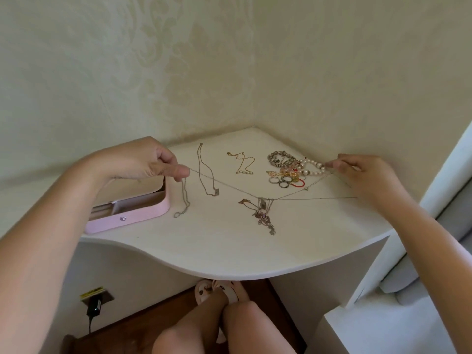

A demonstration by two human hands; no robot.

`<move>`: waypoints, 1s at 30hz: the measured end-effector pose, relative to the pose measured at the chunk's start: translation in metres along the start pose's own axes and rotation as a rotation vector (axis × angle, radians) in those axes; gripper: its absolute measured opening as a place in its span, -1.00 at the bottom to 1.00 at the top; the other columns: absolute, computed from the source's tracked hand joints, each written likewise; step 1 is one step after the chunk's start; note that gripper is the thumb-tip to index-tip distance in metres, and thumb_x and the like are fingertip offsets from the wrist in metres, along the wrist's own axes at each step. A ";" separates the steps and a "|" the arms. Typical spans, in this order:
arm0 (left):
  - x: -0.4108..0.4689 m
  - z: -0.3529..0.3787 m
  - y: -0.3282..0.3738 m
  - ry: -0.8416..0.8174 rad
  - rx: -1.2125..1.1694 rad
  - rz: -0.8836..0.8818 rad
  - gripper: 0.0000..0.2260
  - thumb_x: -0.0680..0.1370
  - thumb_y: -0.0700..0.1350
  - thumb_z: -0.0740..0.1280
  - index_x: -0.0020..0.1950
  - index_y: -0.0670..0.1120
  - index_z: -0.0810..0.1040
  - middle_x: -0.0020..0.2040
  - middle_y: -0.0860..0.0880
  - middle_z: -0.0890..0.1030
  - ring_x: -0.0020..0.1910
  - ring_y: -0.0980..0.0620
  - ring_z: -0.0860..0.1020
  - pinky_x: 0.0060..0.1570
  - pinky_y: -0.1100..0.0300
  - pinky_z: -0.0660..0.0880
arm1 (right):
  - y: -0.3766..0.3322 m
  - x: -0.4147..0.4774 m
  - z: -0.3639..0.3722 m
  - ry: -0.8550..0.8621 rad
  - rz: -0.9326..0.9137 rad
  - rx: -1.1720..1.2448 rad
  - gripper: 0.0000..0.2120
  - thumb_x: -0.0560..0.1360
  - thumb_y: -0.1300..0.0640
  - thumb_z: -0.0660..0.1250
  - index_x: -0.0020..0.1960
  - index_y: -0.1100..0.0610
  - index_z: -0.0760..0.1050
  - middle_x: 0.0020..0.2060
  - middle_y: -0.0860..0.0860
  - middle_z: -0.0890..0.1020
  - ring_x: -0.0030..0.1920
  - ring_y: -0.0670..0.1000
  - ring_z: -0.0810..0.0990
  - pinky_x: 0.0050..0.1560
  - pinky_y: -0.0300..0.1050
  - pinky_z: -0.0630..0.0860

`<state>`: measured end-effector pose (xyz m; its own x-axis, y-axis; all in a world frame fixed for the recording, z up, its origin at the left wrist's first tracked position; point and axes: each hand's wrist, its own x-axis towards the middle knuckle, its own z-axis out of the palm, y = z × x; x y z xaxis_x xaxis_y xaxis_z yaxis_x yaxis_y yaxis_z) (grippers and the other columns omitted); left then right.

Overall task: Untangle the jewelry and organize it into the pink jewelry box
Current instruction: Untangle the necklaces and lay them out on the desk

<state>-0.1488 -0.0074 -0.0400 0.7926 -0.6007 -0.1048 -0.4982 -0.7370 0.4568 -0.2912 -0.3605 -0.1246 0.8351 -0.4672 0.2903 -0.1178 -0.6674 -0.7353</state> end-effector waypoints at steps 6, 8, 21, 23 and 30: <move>-0.016 -0.034 -0.024 0.228 -0.022 -0.104 -0.28 -0.04 0.60 0.26 -0.60 -0.11 0.38 -0.47 -0.08 0.46 -0.37 0.06 0.46 -0.21 0.15 0.28 | 0.009 -0.004 0.003 -0.053 0.012 -0.097 -0.65 0.57 0.06 0.23 0.07 0.38 0.50 0.19 0.32 0.47 0.17 0.31 0.44 0.18 0.13 0.36; -0.024 -0.042 -0.031 0.274 -0.329 -0.080 -0.33 -0.07 0.52 0.39 -0.65 -0.06 0.26 -0.57 0.02 0.24 -0.57 0.15 0.31 -0.42 0.21 0.24 | 0.014 -0.005 0.007 -0.057 0.035 -0.082 -0.67 0.57 0.06 0.23 0.12 0.32 0.53 0.26 0.21 0.50 0.23 0.23 0.46 0.21 0.02 0.36; -0.003 -0.030 -0.051 0.469 -1.917 -0.079 -0.49 0.59 -0.17 0.10 -0.60 -0.07 0.29 -0.47 0.00 0.46 -0.43 0.07 0.48 -0.25 0.23 0.47 | 0.010 -0.010 0.023 -0.056 -0.019 -0.266 -0.72 0.60 0.11 0.18 0.07 0.30 0.54 0.13 0.26 0.57 0.11 0.26 0.51 0.06 0.03 0.39; -0.002 -0.031 -0.056 0.420 -2.208 0.009 -0.68 0.44 -0.34 0.12 -0.51 -0.14 0.31 -0.56 -0.04 0.39 -0.57 0.06 0.39 -0.51 0.27 0.45 | 0.011 -0.010 0.025 -0.048 -0.039 -0.319 -0.73 0.60 0.15 0.17 0.04 0.32 0.55 0.12 0.26 0.56 0.09 0.27 0.52 0.05 0.03 0.44; -0.006 -0.036 -0.059 0.556 -1.997 -0.023 -0.67 0.44 -0.17 0.21 -0.54 -0.05 0.48 -0.65 0.06 0.17 -0.71 0.14 0.12 -0.72 0.28 0.02 | 0.012 -0.009 0.029 -0.032 -0.009 -0.418 -0.74 0.60 0.18 0.14 0.01 0.29 0.56 0.18 0.21 0.55 0.10 0.25 0.53 0.06 0.04 0.49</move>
<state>-0.1113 0.0506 -0.0342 0.9806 -0.1794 -0.0791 0.1894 0.7635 0.6174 -0.2844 -0.3474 -0.1533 0.8524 -0.4468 0.2717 -0.3132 -0.8523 -0.4189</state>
